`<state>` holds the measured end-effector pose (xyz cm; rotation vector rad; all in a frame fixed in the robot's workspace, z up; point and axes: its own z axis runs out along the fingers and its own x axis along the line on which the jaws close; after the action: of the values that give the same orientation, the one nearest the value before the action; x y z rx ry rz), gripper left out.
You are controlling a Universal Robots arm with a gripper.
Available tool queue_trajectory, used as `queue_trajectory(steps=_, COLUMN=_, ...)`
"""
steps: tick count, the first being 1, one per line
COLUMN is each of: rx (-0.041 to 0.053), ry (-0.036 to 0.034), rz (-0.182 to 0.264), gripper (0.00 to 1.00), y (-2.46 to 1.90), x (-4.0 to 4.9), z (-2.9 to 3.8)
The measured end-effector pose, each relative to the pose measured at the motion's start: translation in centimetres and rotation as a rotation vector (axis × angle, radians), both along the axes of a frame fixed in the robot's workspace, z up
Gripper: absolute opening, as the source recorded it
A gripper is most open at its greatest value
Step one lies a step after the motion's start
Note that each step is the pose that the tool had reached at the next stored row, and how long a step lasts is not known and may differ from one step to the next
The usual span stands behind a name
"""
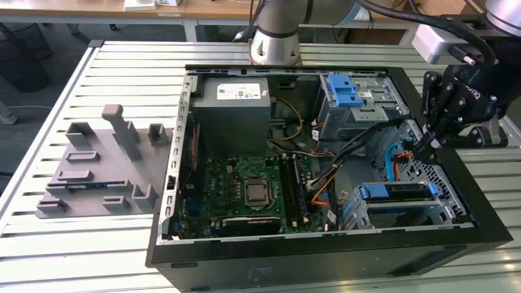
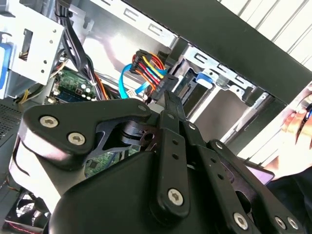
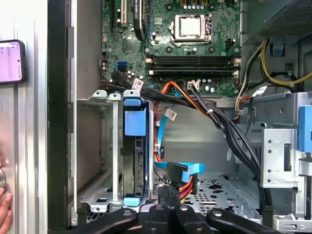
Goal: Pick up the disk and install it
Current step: 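Insert the first disk wire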
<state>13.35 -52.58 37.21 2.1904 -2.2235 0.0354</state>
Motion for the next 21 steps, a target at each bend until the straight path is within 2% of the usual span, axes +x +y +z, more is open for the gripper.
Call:
queue_trajectory(steps=7, rx=-0.0002, ry=0.0, rz=0.0, gripper=0.11, y=0.04, x=0.0, z=0.0)
queue_trajectory(steps=8, rx=-0.0002, ry=0.0, rz=0.0, gripper=0.11, y=0.04, x=0.0, z=0.0)
queue_trajectory(steps=9, rx=-0.0001, ry=0.0, rz=0.0, gripper=0.17, y=0.04, x=0.01, z=0.0)
queue_trajectory(steps=10, rx=-0.0005, ry=0.0, rz=0.0, gripper=0.17, y=0.06, x=0.01, z=0.0)
queue_trajectory(steps=11, rx=-0.0026, ry=0.0, rz=0.0, gripper=0.17, y=0.08, x=0.0, z=0.01)
queue_trajectory(steps=12, rx=-0.0075, ry=0.0, rz=0.0, gripper=0.24, y=0.13, x=0.01, z=0.01)
queue_trajectory(steps=15, rx=-0.0215, ry=0.0, rz=0.0, gripper=0.24, y=0.38, x=0.0, z=-0.03)
queue_trajectory(steps=17, rx=-0.0232, ry=0.0, rz=0.0, gripper=0.25, y=0.5, x=0.0, z=-0.1)
queue_trajectory(steps=18, rx=-0.0233, ry=0.0, rz=0.0, gripper=0.31, y=0.55, x=0.0, z=-0.14)
queue_trajectory(steps=21, rx=-0.0234, ry=0.0, rz=0.0, gripper=0.31, y=0.7, x=0.01, z=-0.31)
